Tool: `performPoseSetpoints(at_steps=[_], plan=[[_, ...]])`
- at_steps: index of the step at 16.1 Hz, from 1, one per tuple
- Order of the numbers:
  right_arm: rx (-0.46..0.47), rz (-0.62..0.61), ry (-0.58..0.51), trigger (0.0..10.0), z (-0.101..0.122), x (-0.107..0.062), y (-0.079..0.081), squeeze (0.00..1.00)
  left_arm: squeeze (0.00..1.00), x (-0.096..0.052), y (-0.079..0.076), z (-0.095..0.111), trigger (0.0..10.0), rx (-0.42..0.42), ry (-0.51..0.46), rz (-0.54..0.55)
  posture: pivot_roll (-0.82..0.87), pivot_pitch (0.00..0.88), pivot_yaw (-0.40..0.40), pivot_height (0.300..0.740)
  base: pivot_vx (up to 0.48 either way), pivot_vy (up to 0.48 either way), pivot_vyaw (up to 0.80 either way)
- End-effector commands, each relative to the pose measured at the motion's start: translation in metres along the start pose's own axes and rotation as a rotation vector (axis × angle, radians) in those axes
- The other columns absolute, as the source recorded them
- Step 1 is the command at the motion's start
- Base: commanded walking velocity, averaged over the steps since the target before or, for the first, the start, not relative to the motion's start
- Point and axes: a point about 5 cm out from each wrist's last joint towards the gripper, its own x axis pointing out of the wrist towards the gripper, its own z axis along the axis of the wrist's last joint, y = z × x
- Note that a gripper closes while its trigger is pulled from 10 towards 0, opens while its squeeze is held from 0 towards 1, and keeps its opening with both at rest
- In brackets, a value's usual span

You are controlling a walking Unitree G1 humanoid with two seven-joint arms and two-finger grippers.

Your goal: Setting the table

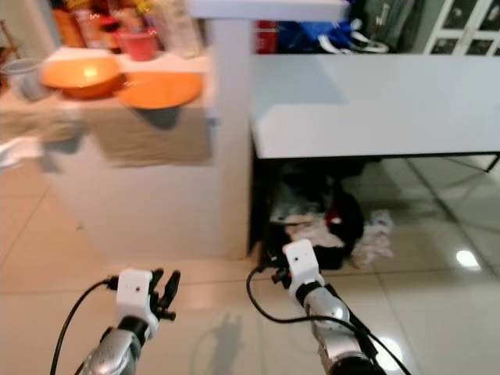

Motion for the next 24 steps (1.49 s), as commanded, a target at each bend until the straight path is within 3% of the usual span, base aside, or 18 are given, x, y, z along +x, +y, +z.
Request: performPoseSetpoints(at_steps=[1, 4, 7, 9, 11, 13, 14, 17, 24], plan=[[-0.014, 0.013, -0.035, 10.0, 0.010, 0.005, 0.003, 0.00, 0.00, -0.002, 0.004, -0.001, 10.0, 0.006, 0.004, 0.012, -0.06, 0.002, -0.012, 0.740, 0.000, 0.480, 0.00], [-0.010, 0.009, -0.050, 10.0, 0.013, 0.008, 0.002, 0.00, 0.00, -0.001, 0.006, 0.002, 10.0, -0.006, -0.024, 0.029, -0.06, 0.003, -0.013, 0.740, 0.000, 0.480, 0.00], [0.036, -0.020, -0.103, 10.0, 0.028, 0.014, -0.002, 0.00, 0.00, -0.002, 0.011, 0.012, 10.0, -0.043, -0.077, 0.041, -0.06, 0.002, -0.011, 0.740, 0.000, 0.000, 0.00], [0.083, -0.045, -0.175, 10.0, 0.045, 0.017, -0.009, 0.00, 0.00, -0.001, 0.010, 0.016, 10.0, -0.018, -0.087, 0.020, -0.06, 0.002, -0.010, 0.740, 0.480, 0.000, 0.76], [0.152, -0.090, -0.319, 10.0, 0.078, 0.022, -0.017, 0.00, 0.00, 0.000, 0.005, 0.027, 10.0, -0.001, -0.130, -0.026, -0.06, 0.005, -0.009, 0.740, 0.480, 0.000, 0.70], [0.234, -0.118, -0.326, 10.0, 0.090, 0.028, -0.020, 0.00, 0.00, 0.001, 0.003, 0.037, 10.0, 0.013, -0.164, -0.054, -0.06, 0.007, -0.011, 0.740, 0.480, 0.000, 0.00], [0.279, -0.105, -0.401, 10.0, 0.111, 0.028, -0.022, 0.00, 0.00, 0.002, 0.000, 0.054, 10.0, 0.027, -0.222, -0.099, -0.05, 0.008, -0.013, 0.740, 0.480, 0.000, 0.00], [0.358, -0.044, -0.487, 10.0, 0.132, 0.025, -0.021, 0.00, 0.00, 0.002, -0.004, 0.083, 10.0, 0.051, -0.313, -0.167, -0.05, 0.016, -0.018, 0.740, 0.480, 0.000, 0.00], [0.422, 0.077, -0.570, 10.0, 0.160, 0.015, -0.011, 0.00, 0.00, -0.002, -0.017, 0.134, 10.0, 0.078, -0.451, -0.266, -0.06, 0.032, -0.019, 0.740, 0.480, 0.000, 0.00]])
